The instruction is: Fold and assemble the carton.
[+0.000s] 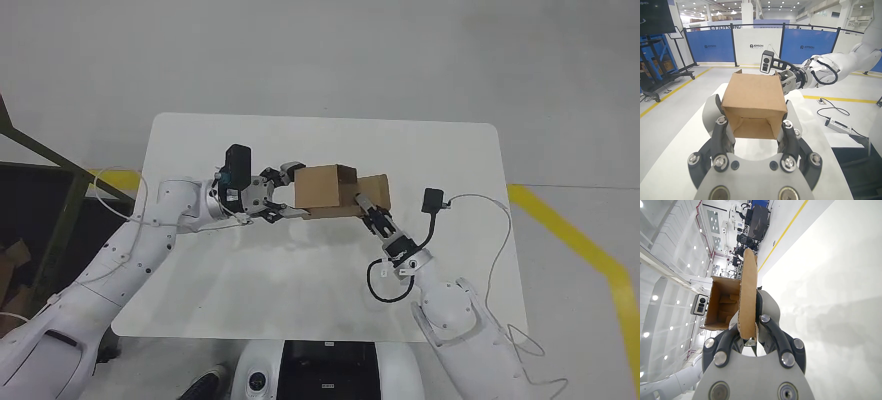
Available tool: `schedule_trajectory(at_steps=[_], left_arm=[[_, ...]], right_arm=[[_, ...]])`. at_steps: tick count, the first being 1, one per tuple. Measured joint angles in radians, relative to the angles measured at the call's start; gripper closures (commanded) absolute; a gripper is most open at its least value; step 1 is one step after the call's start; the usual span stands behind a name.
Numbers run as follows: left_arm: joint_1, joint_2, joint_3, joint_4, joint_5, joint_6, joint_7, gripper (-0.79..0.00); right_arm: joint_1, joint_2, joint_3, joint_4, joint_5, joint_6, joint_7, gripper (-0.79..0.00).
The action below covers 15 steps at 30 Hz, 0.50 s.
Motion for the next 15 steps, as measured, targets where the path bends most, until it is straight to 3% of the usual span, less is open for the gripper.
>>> schedule_trajectory(at_steps=[1,9,15], left_arm=[[0.002,-0.001,-0.004,0.0,0.002,-0.002,0.0,-0.302],[0.014,-0.005,-0.028,-0.003,0.011,-0.014,-0.001,-0.305],[0.024,-0.004,-0.054,0.007,0.037,-0.021,0.001,-0.299]], right_arm=[[0.0,0.0,0.0,0.0,0.0,0.0,-0.001,-0.785],[0.001,-0.001,0.016,0.008,0.005,-0.003,-0.013,-0.785],[-0.017,0.007,0.115,0.003,0.035,-0.016,-0.048,-0.785]])
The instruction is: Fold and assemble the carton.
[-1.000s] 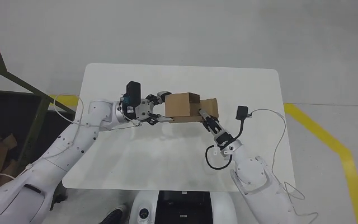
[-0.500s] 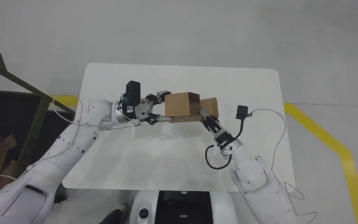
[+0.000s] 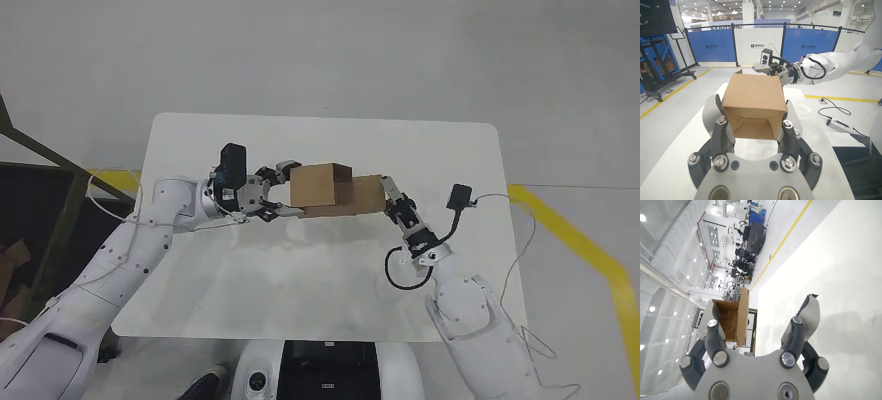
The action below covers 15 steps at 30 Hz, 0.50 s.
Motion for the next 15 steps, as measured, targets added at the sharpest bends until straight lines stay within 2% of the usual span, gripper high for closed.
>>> schedule_trajectory(at_steps=[3,4,5,6,11,15], left_arm=[[0.003,0.002,-0.01,0.004,0.021,0.0,0.001,-0.289],[0.004,0.004,-0.013,0.005,0.028,0.0,0.003,-0.289],[0.005,0.005,-0.015,0.006,0.033,0.0,0.006,-0.289],[0.006,0.006,-0.016,0.006,0.039,0.0,0.008,-0.289],[0.009,0.011,-0.016,-0.001,0.062,0.0,0.023,-0.289],[0.011,0.015,-0.014,-0.01,0.07,0.0,0.037,-0.292]], right_arm=[[-0.013,0.007,0.061,-0.015,0.058,-0.036,0.039,-0.785],[-0.016,0.01,0.083,-0.022,0.086,-0.047,0.07,-0.422],[-0.016,0.012,0.098,-0.029,0.107,-0.054,0.095,-0.252],[-0.015,0.014,0.112,-0.035,0.127,-0.059,0.119,-0.003],[0.009,0.023,0.154,-0.06,0.256,-0.082,0.285,0.0],[0.055,0.033,0.157,-0.05,0.258,-0.083,0.434,0.0]])
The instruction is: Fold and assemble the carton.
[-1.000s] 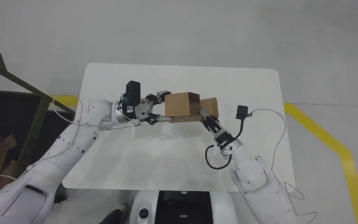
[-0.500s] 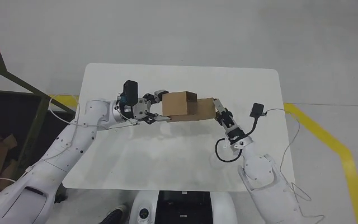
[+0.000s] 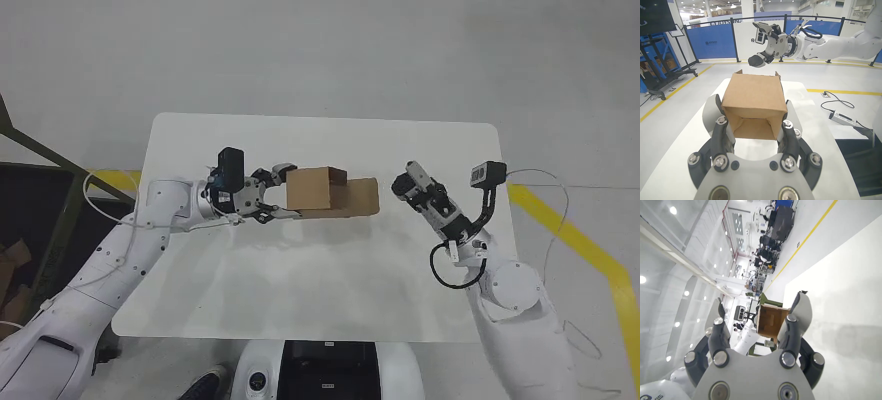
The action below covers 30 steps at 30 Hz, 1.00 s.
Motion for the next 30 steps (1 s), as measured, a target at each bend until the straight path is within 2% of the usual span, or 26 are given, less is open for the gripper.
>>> schedule_trajectory(at_steps=[4,16,21,30], left_arm=[[0.0,0.004,0.006,-0.012,0.007,0.0,0.013,-0.292],[-0.014,0.01,0.043,-0.043,0.012,0.0,0.033,-0.302],[-0.025,0.011,0.067,-0.05,0.008,0.0,0.04,-0.308],[-0.041,0.015,0.104,-0.063,-0.01,0.0,0.063,-0.302]], right_arm=[[0.066,0.008,-0.021,0.045,-0.097,-0.069,0.128,0.0],[0.214,0.02,-0.098,0.147,-0.075,-0.093,0.409,0.0],[0.256,0.023,-0.128,0.164,-0.086,-0.086,0.47,0.0],[0.301,0.025,-0.179,0.19,-0.084,-0.083,0.501,0.0]])
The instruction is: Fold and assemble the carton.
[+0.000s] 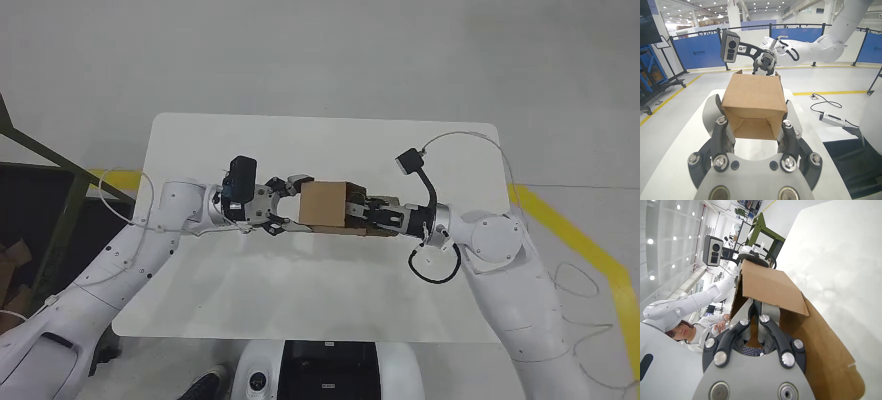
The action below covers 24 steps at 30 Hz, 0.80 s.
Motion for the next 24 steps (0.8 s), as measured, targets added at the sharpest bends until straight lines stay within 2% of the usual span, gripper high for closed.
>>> schedule_trajectory(at_steps=[24], left_arm=[[-0.03,0.006,0.059,-0.01,-0.011,0.0,0.03,-0.299]], right_arm=[[0.065,-0.011,-0.133,0.044,0.049,-0.016,-0.06,0.0]])
